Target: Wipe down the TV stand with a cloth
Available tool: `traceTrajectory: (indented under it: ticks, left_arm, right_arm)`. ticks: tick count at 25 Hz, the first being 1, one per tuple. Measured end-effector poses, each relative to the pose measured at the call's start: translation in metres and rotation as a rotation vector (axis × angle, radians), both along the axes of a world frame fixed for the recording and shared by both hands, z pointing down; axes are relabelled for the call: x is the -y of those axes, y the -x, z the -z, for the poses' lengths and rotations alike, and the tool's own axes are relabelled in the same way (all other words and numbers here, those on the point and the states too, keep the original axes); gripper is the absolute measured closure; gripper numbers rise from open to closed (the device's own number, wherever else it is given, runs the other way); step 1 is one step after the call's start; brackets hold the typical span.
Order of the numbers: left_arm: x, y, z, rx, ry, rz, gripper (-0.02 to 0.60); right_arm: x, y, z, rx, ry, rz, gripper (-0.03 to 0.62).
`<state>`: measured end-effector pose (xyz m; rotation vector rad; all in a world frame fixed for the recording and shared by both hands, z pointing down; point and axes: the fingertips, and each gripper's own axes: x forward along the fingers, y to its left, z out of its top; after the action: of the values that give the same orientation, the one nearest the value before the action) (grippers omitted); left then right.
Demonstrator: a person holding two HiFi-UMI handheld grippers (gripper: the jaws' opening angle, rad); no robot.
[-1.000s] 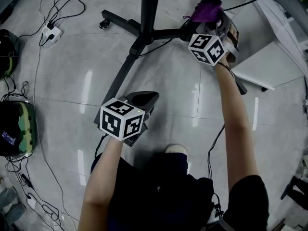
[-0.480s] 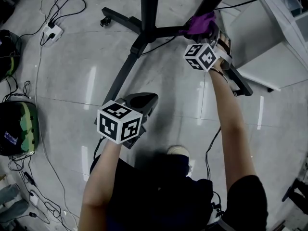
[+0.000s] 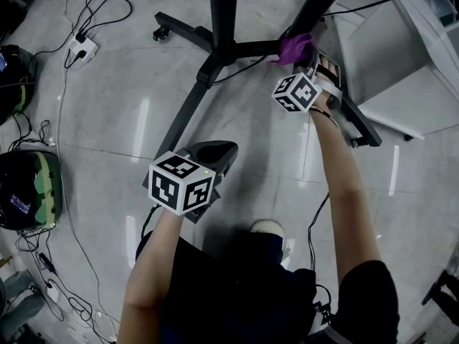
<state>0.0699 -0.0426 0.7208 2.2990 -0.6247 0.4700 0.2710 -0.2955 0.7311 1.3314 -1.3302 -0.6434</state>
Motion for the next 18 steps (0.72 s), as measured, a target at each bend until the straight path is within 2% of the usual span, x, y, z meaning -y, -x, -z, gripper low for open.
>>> traceTrajectory:
  ticks: [4, 8, 12, 18]
  left_arm:
    - [-0.001, -0.001, -0.001, 0.012, 0.002, -0.002, 0.575]
    - [-0.002, -0.005, -0.001, 0.018, -0.005, -0.006, 0.575]
    - [-0.004, -0.01, 0.005, 0.011, -0.017, -0.017, 0.575]
    - [-0.01, -0.015, 0.009, -0.001, -0.029, -0.038, 0.575]
  right_arm:
    - [-0.002, 0.0, -0.004, -0.026, 0.049, 0.009, 0.499]
    - [-0.006, 0.001, -0.003, 0.007, 0.07, 0.017, 0.497]
    - [-0.015, 0.003, 0.005, 0.103, 0.054, 0.014, 0.497]
    - [-0.033, -0.013, 0.037, 0.165, -0.001, -0.016, 0.497]
